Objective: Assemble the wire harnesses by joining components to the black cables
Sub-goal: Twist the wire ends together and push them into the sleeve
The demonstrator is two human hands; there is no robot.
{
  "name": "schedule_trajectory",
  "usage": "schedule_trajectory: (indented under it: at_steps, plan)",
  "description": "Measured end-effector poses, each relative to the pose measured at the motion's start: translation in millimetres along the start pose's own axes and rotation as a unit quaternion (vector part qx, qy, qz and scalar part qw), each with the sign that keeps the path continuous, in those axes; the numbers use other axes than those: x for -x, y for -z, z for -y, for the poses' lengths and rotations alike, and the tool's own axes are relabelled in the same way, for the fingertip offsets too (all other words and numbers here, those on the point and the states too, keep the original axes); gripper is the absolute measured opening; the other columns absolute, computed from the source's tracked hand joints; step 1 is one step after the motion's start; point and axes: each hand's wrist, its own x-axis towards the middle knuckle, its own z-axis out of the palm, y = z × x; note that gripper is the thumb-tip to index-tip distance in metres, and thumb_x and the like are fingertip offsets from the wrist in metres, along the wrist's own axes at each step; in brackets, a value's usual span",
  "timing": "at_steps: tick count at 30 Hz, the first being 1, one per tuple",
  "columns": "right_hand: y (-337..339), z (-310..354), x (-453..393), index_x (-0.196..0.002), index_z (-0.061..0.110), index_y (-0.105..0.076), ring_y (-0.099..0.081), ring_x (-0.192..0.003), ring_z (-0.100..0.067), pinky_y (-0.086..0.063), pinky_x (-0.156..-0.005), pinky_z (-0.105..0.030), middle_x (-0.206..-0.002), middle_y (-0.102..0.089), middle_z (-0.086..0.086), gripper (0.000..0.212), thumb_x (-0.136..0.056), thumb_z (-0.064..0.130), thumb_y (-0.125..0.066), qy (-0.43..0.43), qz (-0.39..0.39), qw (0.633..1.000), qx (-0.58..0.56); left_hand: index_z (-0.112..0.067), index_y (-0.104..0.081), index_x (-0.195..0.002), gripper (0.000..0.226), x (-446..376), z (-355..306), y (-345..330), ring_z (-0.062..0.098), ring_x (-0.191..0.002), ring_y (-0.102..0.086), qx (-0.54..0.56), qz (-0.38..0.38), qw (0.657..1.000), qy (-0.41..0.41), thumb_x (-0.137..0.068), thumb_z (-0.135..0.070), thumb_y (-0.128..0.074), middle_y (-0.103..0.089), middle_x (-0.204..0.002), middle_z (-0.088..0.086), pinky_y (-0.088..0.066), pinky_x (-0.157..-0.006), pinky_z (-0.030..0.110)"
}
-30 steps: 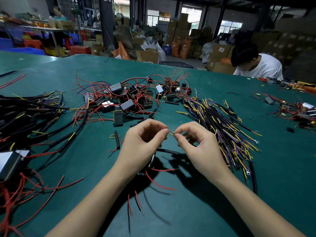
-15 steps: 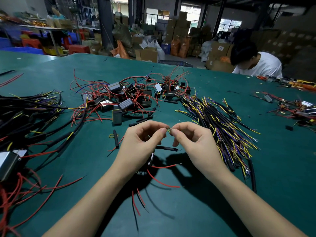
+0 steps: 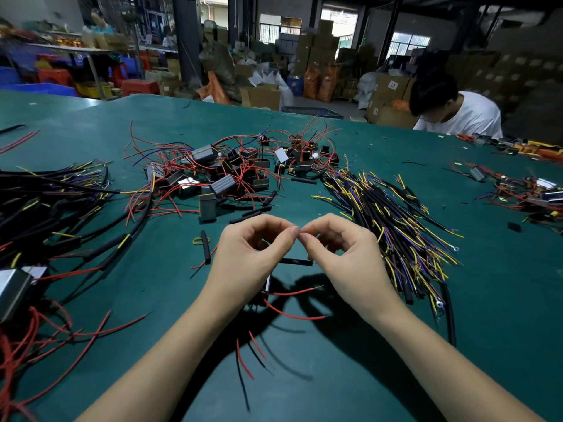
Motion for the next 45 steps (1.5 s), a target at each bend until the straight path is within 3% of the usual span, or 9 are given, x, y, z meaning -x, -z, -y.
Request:
schedule_trajectory:
  at_steps: [7, 11, 17, 20, 22, 25, 39, 42, 45]
  plan:
    - [-3, 4, 2, -0.081, 0.017, -0.068, -0.059, -0.065, -0.014, -0.050, -0.062, -0.035, -0.074, -0.067, 0.006, 0.008, -0.084, 0.009, -0.070, 0.044, -0.022, 0.999, 0.004, -0.012, -0.070, -0.076, 0.012, 2, -4, -2, 0.013, -0.064, -0.055, -0.039, -0.021, 0.999, -0.008, -0.087, -0.011, -0.066, -0.065, -0.068, -0.001, -0.046, -0.063, 0.037]
    - [1, 4, -1, -0.079, 0.011, -0.069, -0.056, -0.065, -0.009, -0.043, -0.063, -0.017, -0.075, -0.066, 0.003, 0.006, -0.081, 0.005, -0.068, 0.149, -0.040, 0.983, 0.095, -0.011, -0.068, -0.068, 0.018, 1, -10, -6, 0.002, -0.054, -0.050, -0.042, -0.046, 0.998, 0.031, -0.086, -0.013, -0.066, -0.063, -0.061, -0.006, -0.039, -0.056, 0.014]
    - [9, -3, -6, -0.074, 0.008, -0.069, -0.059, -0.058, -0.023, -0.042, -0.055, -0.036, -0.074, -0.066, -0.002, 0.016, -0.086, 0.005, -0.059, 0.377, -0.054, 0.841, 0.383, -0.014, -0.060, -0.052, 0.031, -4, -15, -4, 0.004, -0.051, -0.042, -0.020, 0.012, 0.982, 0.189, -0.083, -0.019, -0.066, -0.053, -0.050, -0.008, -0.033, -0.051, 0.012]
    - [8, -1, -4, -0.079, 0.011, -0.066, -0.054, -0.058, -0.019, -0.042, -0.062, -0.039, -0.078, -0.065, 0.003, 0.005, -0.083, 0.009, -0.063, 0.278, -0.031, 0.908, 0.311, -0.014, -0.066, -0.073, 0.014, -3, -20, -1, -0.001, -0.053, -0.052, -0.023, 0.039, 0.988, 0.146, -0.087, -0.018, -0.066, -0.061, -0.056, -0.007, -0.039, -0.057, 0.009]
    - [9, 1, -3, -0.080, 0.014, -0.065, -0.053, -0.061, -0.014, -0.044, -0.068, -0.034, -0.079, -0.064, 0.007, 0.001, -0.080, 0.013, -0.064, 0.176, -0.004, 0.962, 0.209, -0.021, -0.064, -0.085, 0.004, 1, -19, 2, 0.001, -0.064, -0.059, -0.123, 0.032, 0.991, 0.044, -0.088, -0.023, -0.065, -0.066, -0.065, -0.005, -0.041, -0.072, 0.018]
    - [8, 4, -3, -0.077, 0.015, -0.064, -0.050, -0.061, -0.008, -0.043, -0.063, -0.020, -0.074, -0.062, 0.012, 0.005, -0.080, 0.011, -0.066, 0.086, 0.008, 0.991, 0.103, -0.028, -0.061, -0.086, 0.006, 3, -19, 5, 0.010, -0.081, -0.059, -0.301, 0.034, 0.947, -0.104, -0.090, -0.032, -0.060, -0.063, -0.072, -0.012, -0.030, -0.091, 0.034]
    - [10, 2, -3, -0.073, 0.019, -0.063, -0.041, -0.051, -0.006, -0.032, -0.051, -0.023, -0.056, -0.054, 0.015, 0.016, -0.084, 0.007, -0.067, -0.021, 0.055, 0.998, 0.021, -0.019, -0.066, -0.084, 0.021, -2, -22, 13, 0.022, -0.078, -0.059, -0.502, 0.092, 0.827, -0.236, -0.083, -0.033, -0.049, -0.058, -0.077, -0.005, -0.041, -0.081, 0.040]
    - [13, 3, -3, -0.076, 0.017, -0.063, -0.047, -0.058, -0.008, -0.038, -0.060, -0.023, -0.067, -0.058, 0.014, 0.013, -0.083, 0.007, -0.066, 0.047, 0.047, 0.993, 0.098, -0.020, -0.066, -0.081, 0.024, -2, -22, 12, 0.022, -0.078, -0.059, -0.507, 0.098, 0.826, -0.227, -0.085, -0.032, -0.046, -0.059, -0.077, -0.004, -0.042, -0.080, 0.039]
    - [15, 2, -2, -0.081, 0.016, -0.061, -0.052, -0.064, -0.016, -0.041, -0.067, -0.033, -0.078, -0.059, 0.008, 0.004, -0.083, 0.013, -0.060, 0.172, 0.057, 0.944, 0.277, -0.019, -0.065, -0.080, 0.026, -3, -21, 11, 0.023, -0.079, -0.060, -0.522, 0.103, 0.817, -0.225, -0.086, -0.032, -0.043, -0.060, -0.078, -0.003, -0.043, -0.081, 0.039]
